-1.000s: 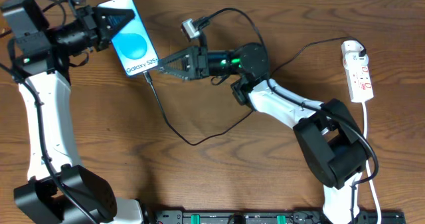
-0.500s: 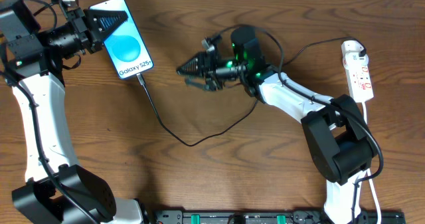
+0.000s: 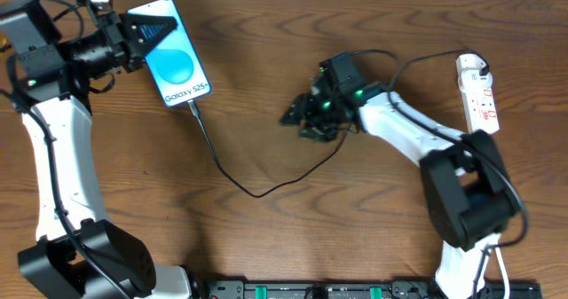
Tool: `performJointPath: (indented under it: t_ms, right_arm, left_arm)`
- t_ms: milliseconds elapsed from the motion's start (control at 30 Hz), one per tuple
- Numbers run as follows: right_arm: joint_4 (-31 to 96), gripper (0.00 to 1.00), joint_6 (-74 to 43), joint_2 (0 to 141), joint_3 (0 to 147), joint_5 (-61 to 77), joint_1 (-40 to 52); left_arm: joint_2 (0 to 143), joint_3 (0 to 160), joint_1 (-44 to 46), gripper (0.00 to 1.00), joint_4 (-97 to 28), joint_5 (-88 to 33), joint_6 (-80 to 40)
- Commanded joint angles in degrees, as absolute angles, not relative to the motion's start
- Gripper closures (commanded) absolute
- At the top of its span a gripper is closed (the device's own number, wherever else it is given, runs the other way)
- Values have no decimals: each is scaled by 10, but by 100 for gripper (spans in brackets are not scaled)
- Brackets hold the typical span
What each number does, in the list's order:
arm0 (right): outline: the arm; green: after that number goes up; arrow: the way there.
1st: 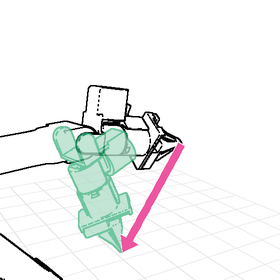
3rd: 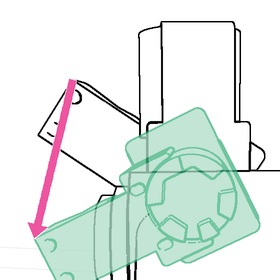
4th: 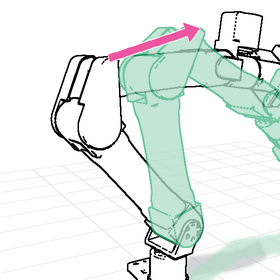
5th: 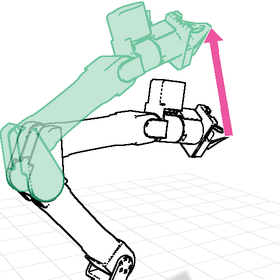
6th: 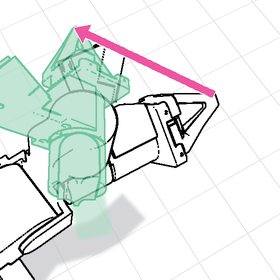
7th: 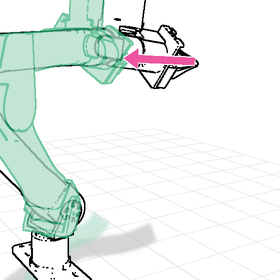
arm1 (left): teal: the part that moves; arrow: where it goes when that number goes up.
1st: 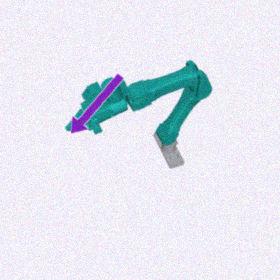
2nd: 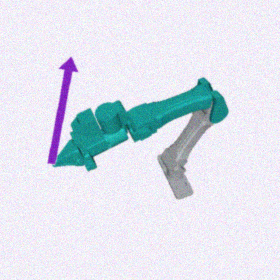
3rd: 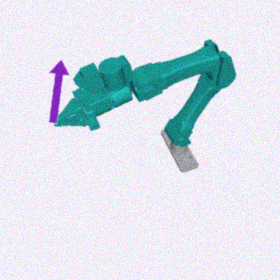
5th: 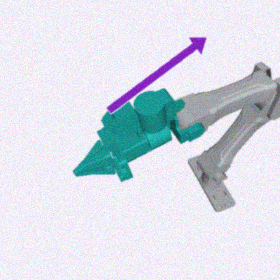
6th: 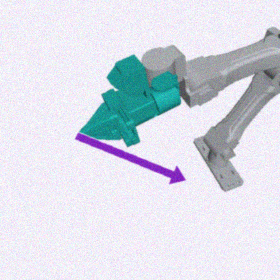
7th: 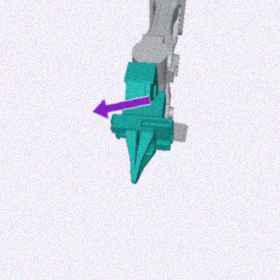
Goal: Plug charger to phone and switch on socket
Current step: 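Lower the phone with the left gripper toward the table center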
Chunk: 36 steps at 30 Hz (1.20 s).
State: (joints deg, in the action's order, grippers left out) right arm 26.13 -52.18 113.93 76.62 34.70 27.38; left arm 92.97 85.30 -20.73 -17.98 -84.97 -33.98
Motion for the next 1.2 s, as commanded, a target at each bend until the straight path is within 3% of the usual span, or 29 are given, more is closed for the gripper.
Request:
performJointPath:
  t_ms: [0,267,567,900,1167]
  right_arm:
    - [307,40,-474,1067,769,217,255]
    - [432,32,-475,964,769,26,240]
    - [484,31,-475,912,769,-14,240]
    - [502,31,-475,912,769,-14,241]
    - [507,31,-470,912,769,-14,241]
  left_arm:
    - [921,830,-186,93,-180,-837,-330]
    - [922,736,-111,93,-187,-742,-304]
    - [940,641,12,93,-192,-535,-300]
    - [1036,637,134,93,-142,-515,-316]
    - [1091,637,162,92,-55,-518,-386]
